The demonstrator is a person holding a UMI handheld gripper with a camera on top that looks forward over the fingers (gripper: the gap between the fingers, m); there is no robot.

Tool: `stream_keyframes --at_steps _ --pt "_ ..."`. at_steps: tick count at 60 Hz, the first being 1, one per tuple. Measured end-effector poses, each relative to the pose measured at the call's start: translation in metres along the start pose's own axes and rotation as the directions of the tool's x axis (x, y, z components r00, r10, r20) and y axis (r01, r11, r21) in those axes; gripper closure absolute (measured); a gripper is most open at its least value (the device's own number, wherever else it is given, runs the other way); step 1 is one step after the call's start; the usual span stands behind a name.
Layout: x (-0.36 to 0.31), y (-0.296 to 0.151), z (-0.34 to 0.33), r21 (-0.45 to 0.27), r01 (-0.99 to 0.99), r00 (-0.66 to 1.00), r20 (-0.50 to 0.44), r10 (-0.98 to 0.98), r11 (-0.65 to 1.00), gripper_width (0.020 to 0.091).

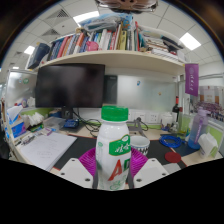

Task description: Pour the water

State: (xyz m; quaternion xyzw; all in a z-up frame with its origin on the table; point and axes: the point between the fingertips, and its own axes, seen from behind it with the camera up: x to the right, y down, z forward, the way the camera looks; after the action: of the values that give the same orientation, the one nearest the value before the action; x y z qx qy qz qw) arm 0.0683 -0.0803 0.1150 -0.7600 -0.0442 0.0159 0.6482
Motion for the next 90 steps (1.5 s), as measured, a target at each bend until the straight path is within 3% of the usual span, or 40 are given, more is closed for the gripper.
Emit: stream_keyframes --at_steps 8,16,27,34,51,69,81,90 --pt "-0.023 -0.048 0.014 -0.025 -0.119 0.993 -0.007 0.119 0.993 0.0699" --pt "-0.048 -0.071 0.04 -0.08 -0.394 0.919 -0.02 0.393 0.916 0.0701" --pt "-0.053 -0.09 0.072 -0.071 -0.777 0.63 -0.049 0.775 0.626 0.07" --pt "-0.045 -0.085 0.089 -0.064 -0.91 0.413 -0.068 0.908 0.409 0.0693" --pt "-0.033 -0.064 0.117 -0.1 -0.995 0.015 -0.09 0.996 0.006 0.0696" --pt "-0.018 -0.042 0.124 -0.118 -0.952 -0.264 -0.155 0.952 -0.283 0.0696" --pt "-0.02 -0.044 0.118 -0.181 -0.945 -0.239 -0.185 0.953 -0.272 0.0693" --pt "0.005 -0.09 0.106 -0.212 -0.974 -0.056 -0.116 0.992 -0.08 0.0693"
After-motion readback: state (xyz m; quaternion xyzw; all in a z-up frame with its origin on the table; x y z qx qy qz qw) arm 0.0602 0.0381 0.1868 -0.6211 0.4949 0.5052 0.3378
